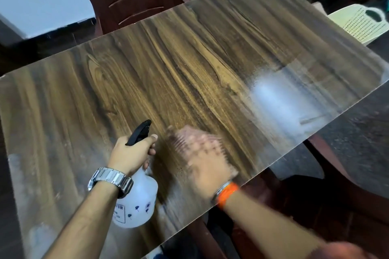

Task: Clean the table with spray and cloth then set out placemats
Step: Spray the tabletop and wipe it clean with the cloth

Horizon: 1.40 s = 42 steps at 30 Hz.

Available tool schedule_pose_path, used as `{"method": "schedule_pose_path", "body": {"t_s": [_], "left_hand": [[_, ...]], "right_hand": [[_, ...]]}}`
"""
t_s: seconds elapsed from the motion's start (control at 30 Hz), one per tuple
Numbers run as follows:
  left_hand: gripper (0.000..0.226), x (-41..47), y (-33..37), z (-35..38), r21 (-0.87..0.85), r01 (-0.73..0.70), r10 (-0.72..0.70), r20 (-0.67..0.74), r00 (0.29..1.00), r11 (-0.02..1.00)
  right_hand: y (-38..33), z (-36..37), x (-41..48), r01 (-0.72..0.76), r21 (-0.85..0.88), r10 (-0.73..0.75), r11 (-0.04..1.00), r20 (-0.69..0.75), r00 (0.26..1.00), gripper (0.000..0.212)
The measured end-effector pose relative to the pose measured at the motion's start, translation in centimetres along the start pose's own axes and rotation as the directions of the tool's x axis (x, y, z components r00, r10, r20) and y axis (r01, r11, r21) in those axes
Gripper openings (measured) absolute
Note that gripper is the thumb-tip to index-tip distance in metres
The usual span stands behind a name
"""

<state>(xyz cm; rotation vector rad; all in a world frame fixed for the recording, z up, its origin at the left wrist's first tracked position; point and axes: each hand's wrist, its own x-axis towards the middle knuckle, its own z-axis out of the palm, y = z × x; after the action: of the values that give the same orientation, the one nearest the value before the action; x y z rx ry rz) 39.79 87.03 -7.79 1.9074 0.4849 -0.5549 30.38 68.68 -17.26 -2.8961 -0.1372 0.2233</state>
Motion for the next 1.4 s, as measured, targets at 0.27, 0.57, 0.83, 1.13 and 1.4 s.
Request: {"method": "schedule_pose_path", "body": {"t_s": [0.27, 0.57, 0.83, 1.13, 1.4], "left_hand": [[0.027, -1.7, -1.4, -3.8, -0.026, -0.029, 0.03, 0.016, 0.999, 0.999], [0.027, -3.2, -4.1, -6.7, 0.006, -0.046, 0.045, 0.02, 0.999, 0.999], [0.021, -5.5, -6.4, -10.5, -0.07, -0.041, 0.038, -0.041, 0.998, 0.997], [0.028, -8.7, -11.8, -19.9, -0.08, 0.023, -0.037, -0.178, 0.983, 0.997], [0.029, -11.2, -16.6, -26.7, -0.149, 0.072, -0.114, -0.298, 0.948, 0.986]], "right_hand": [[-12.8, 6.5, -5.6, 0.486, -0.025, -0.472, 0.874, 0.199, 0.859, 0.052], [11.4, -0.5, -4.0, -0.456, 0.012, 0.456, 0.89, -0.043, 0.889, 0.056], [1.9, 1.0, -3.2, -0.454, -0.016, 0.454, 0.891, -0.017, 0.891, 0.059], [-29.0, 8.8, -8.3, 0.482, 0.038, -0.475, 0.876, 0.255, 0.842, 0.061], [-33.1, 11.0, -7.7, 0.708, -0.012, -0.674, 0.706, 0.294, 0.677, 0.059]]}}
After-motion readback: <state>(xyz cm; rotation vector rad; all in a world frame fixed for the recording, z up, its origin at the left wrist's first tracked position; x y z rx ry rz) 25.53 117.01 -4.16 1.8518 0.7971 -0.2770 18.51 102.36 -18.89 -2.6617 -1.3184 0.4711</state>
